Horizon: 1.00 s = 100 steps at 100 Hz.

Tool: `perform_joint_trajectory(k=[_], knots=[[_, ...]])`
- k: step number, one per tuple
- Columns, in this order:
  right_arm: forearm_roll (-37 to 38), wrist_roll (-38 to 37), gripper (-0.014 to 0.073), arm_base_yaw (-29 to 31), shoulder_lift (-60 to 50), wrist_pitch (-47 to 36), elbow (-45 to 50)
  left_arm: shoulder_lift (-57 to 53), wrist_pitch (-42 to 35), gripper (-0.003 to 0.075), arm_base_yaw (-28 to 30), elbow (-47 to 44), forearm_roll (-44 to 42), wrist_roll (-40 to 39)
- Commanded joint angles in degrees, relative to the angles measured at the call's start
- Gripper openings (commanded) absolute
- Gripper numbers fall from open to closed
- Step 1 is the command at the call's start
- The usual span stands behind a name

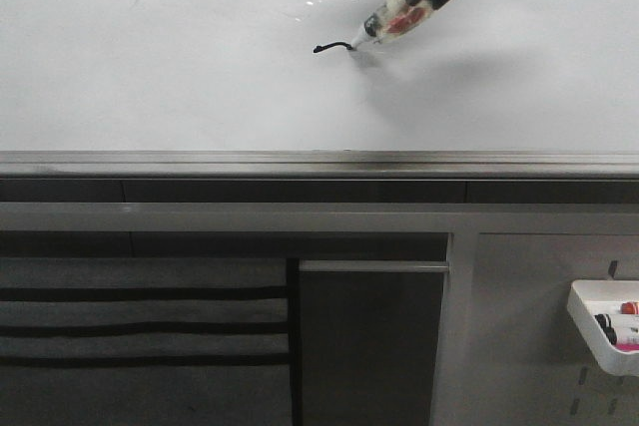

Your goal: Write number 3 on whiteboard

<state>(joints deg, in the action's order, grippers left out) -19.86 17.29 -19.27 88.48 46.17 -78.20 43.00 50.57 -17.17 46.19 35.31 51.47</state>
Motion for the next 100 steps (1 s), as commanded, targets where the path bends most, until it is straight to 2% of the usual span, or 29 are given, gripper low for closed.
perform_joint_trajectory(k=[1, 6, 15, 35, 44, 56, 69, 74, 79, 87, 93, 100], knots=[[0.2, -0.3, -0.0027, -1.8, -1.7, -5.5, 1.2, -0.2, -3.0, 0.0449, 0.2, 1.5, 2.8, -0.7], [-0.3, -0.3, -0.0027, -3.8, -0.7, -9.6, 2.0, -0.2, -3.0, 0.0449, 0.2, 1.5, 2.8, -0.7], [-0.3, -0.3, -0.0027, -4.9, 0.9, -11.6, 1.3, -0.2, -3.0, 0.0449, 0.2, 1.5, 2.8, -0.7], [0.1, -0.4, -0.0027, -0.5, -1.9, -3.6, 1.8, -0.2, -3.0, 0.0449, 0.2, 1.5, 2.8, -0.7], [-0.2, -0.4, -0.0027, -0.2, -3.5, -3.7, 4.4, -0.2, -3.0, 0.0449, 0.2, 1.5, 2.8, -0.7], [-1.9, -0.4, -0.0027, -3.8, -2.6, -10.9, 7.3, -0.2, -3.0, 0.0449, 0.2, 1.5, 2.8, -0.7], [-2.8, -0.4, -0.0027, -7.7, 0.7, -16.8, 5.8, -0.2, -3.0, 0.0449, 0.2, 1.5, 2.8, -0.7], [-3.0, -0.4, -0.0027, -8.2, 1.3, -16.6, 4.4, -0.2, -3.0, 0.0449, 0.2, 1.5, 2.8, -0.7], [-3.9, -0.4, -0.0027, -8.3, 0.9, -12.9, 2.2, -0.2, -3.0, 0.0449, 0.2, 1.5, 2.8, -0.7], [-4.2, 4.4, -0.0027, -9.7, -2.6, -8.5, 2.2, -0.2, -3.0, 0.0449, 0.2, 1.5, 2.8, -0.7], [-4.5, 7.2, -0.0027, -11.5, -7.3, -8.9, 5.8, -0.2, -3.0, 0.0449, 0.2, 1.5, 2.8, -0.7], [-4.5, 8.8, -0.0027, -14.0, -13.6, -14.3, 11.9, -0.2, -3.0, 0.0449, 0.2, 1.5, 2.8, -0.7]])
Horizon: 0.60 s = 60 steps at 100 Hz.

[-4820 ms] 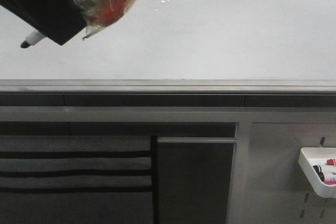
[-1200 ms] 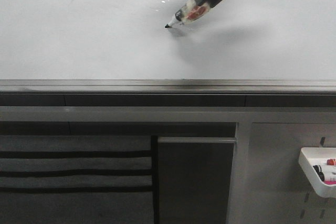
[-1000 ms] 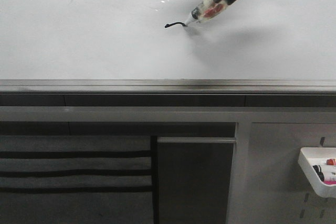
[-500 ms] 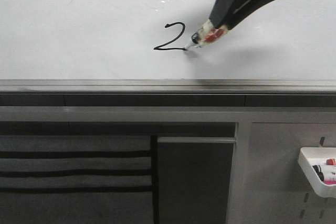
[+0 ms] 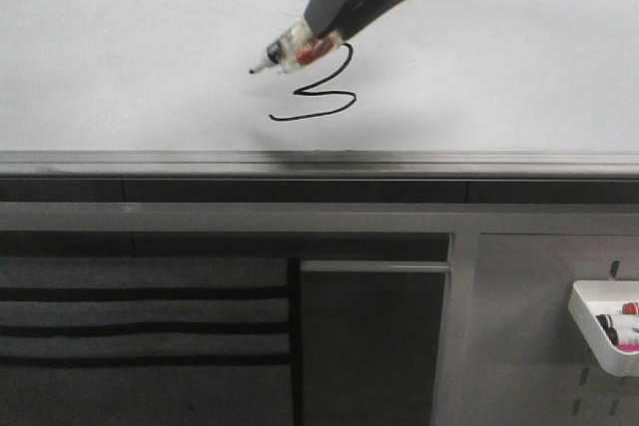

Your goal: Write number 3 on whiteboard

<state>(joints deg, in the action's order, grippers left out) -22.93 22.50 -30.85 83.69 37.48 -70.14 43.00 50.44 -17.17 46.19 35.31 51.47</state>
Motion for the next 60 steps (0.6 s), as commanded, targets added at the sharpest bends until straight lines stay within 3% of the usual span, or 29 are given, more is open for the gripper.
perform_joint_trajectory(k=[1, 24, 60], knots=[[-1.4, 3.9, -0.0027, -2.4, -9.4, -6.1, 4.4, -0.2, -2.9, 0.0449, 0.2, 1.5, 2.8, -0.7], [-1.3, 18.8, -0.0027, -6.6, -21.4, -7.4, 13.0, -0.2, -2.9, 0.0449, 0.2, 1.5, 2.8, -0.7], [-1.2, 36.5, -0.0027, -6.8, -21.4, -1.6, 13.0, -0.2, -4.0, 0.0449, 0.2, 1.5, 3.1, -0.6]])
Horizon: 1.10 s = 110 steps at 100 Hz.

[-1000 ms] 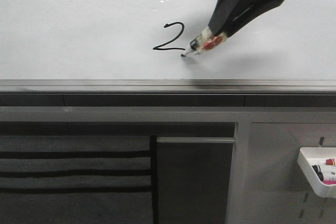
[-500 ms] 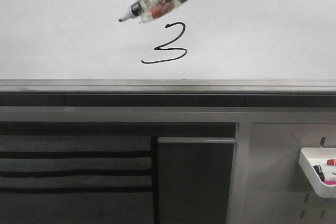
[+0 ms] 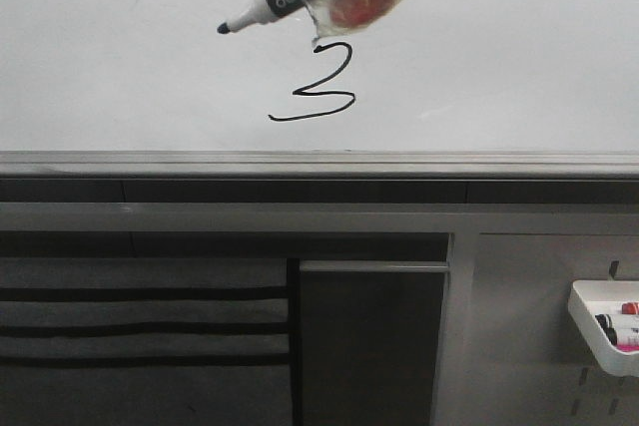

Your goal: Write number 3 on whiteboard

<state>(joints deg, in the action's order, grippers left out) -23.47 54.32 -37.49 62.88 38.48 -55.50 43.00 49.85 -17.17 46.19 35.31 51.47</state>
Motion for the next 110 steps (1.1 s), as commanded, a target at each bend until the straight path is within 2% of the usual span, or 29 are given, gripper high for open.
perform_joint_trajectory(k=[1, 13, 19, 26, 44, 63, 90, 110], knots=[[-0.7, 4.9, -0.0027, -0.2, -0.5, -2.6, -1.6, -0.2, -3.4, 0.0449, 0.2, 1.5, 3.3, -0.3], [-0.9, 8.2, -0.0027, -0.4, 0.4, -4.3, -1.6, 1.5, -2.8, 0.0449, -0.8, 1.5, 6.3, 6.7], [-0.9, 9.4, -0.0027, -1.5, 0.9, -5.7, -1.6, 3.1, -1.8, 0.0449, -2.4, 1.8, 7.6, 12.5], [-0.9, 10.8, -0.0027, -3.1, 1.4, -7.8, -1.6, 5.8, -1.4, 0.0449, -4.9, 2.6, 7.8, 15.2], [-0.9, 10.8, -0.0027, -6.3, 2.2, -12.8, -1.6, 14.6, -1.5, 0.0445, -12.1, 5.6, 4.5, 17.3], [-0.9, 10.8, -0.0027, -6.4, 2.2, -13.0, -1.6, 22.1, -4.5, 0.0399, -17.8, 9.6, 2.1, 17.7], [-0.9, 10.8, -0.0027, -6.4, 2.2, -12.3, -1.6, 25.6, -4.9, 0.0323, -18.8, 12.9, 0.5, 17.7], [-0.9, 10.8, -0.0027, -6.4, 2.2, -12.2, -1.6, 25.6, -4.9, 0.0194, -18.8, 12.9, 0.5, 17.7]])
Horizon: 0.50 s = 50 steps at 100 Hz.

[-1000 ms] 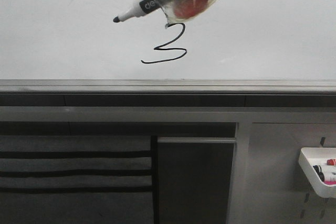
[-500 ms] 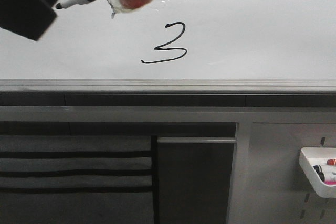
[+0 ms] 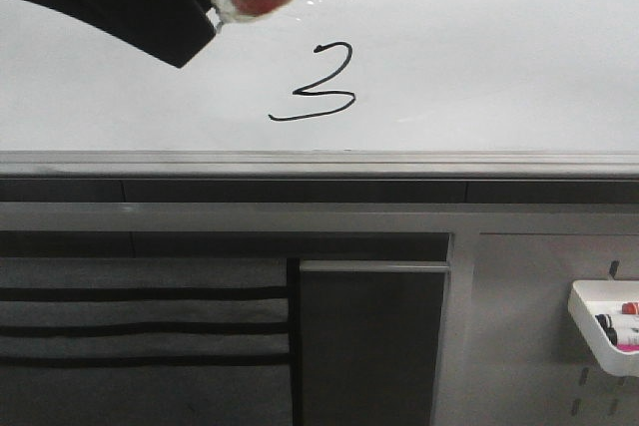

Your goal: Write number 3 on whiteboard

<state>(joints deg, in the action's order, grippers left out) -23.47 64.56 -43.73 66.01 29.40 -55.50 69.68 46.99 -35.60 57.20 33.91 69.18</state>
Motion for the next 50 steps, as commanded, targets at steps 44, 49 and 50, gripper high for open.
perform_joint_trajectory(k=[44, 49, 50], knots=[[-1.0, 0.6, -0.0026, -0.2, -1.0, -3.0, -1.6, -1.1, -2.0, 0.0017, -0.4, 1.9, 1.9, 0.0], [-1.0, 0.6, -0.0020, -0.2, -1.0, -2.8, -1.6, -1.1, -2.0, 0.0003, -0.4, 1.9, 1.9, 0.0], [-1.0, 0.6, -0.0014, -0.2, -1.0, -2.8, -1.6, -1.1, -2.0, 0.0001, -0.4, 1.9, 1.9, 0.0]])
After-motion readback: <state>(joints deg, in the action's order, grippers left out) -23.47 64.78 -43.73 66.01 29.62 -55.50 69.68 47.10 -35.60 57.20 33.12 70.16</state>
